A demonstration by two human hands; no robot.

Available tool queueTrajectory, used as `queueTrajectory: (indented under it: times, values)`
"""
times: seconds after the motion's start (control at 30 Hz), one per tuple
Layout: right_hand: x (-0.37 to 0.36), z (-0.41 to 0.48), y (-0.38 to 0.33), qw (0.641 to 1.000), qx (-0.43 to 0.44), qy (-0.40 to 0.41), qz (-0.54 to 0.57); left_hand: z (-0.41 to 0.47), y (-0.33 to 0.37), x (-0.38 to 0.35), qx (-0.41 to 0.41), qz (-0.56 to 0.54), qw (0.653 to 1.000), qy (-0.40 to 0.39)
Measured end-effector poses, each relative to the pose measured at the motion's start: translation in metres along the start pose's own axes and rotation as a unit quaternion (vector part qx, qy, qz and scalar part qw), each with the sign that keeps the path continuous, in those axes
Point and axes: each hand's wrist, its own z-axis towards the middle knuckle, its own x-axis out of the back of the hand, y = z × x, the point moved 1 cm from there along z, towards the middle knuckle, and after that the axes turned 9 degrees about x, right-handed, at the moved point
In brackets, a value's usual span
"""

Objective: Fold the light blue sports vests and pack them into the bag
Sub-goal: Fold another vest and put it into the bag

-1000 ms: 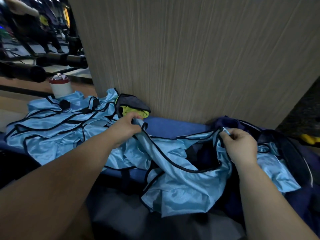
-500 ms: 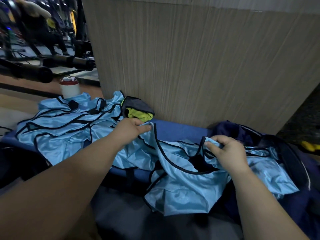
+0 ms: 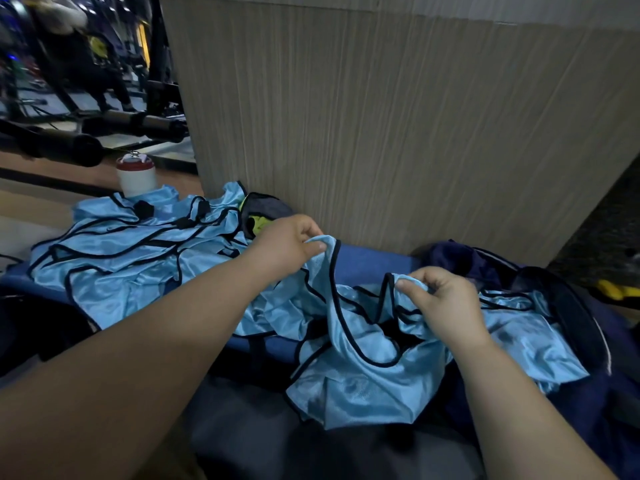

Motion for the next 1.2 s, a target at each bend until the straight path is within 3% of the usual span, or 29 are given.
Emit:
queueTrajectory:
  times: [0.1, 0.23, 0.47, 0.6, 0.77, 0.9, 1.0, 1.2]
  values:
    - [-0.008, -0.004, 0.002, 0.999, -0.021, -0.034, -0.009, -0.001, 0.000, -0.002, 0.005, 0.049, 0.998, -0.036]
    - [-0.012, -0.009, -0.005, 0.997, -0.014, -0.079, 0.001, -0.007, 0.003, -0.005, -0.004, 0.023, 0.996, -0.084]
    - [-0.016, -0.010, -0.050, 0.987, 0.018, -0.100, 0.125, -0.015, 0.022, 0.003, -0.054, 0.008, 0.991, -0.122]
    - [-0.026, 0.004, -0.074, 0.990, 0.018, -0.106, 0.092, -0.020, 0.038, 0.012, -0.099, 0.009, 0.985, -0.142]
    - [-0.023, 0.014, -0.100, 0.980, 0.018, -0.105, 0.168, -0.027, 0.046, 0.031, -0.107, -0.102, 0.981, -0.123]
    - [-0.014, 0.016, -0.126, 0.959, -0.006, -0.085, 0.271, -0.036, 0.049, 0.048, -0.096, -0.243, 0.946, -0.194]
    - [-0.003, 0.016, -0.141, 0.940, -0.042, -0.066, 0.332, -0.041, 0.053, 0.054, -0.100, -0.232, 0.944, -0.211]
    - [0.008, 0.018, -0.140, 0.954, -0.066, -0.027, 0.291, -0.041, 0.054, 0.057, -0.080, -0.265, 0.950, -0.146]
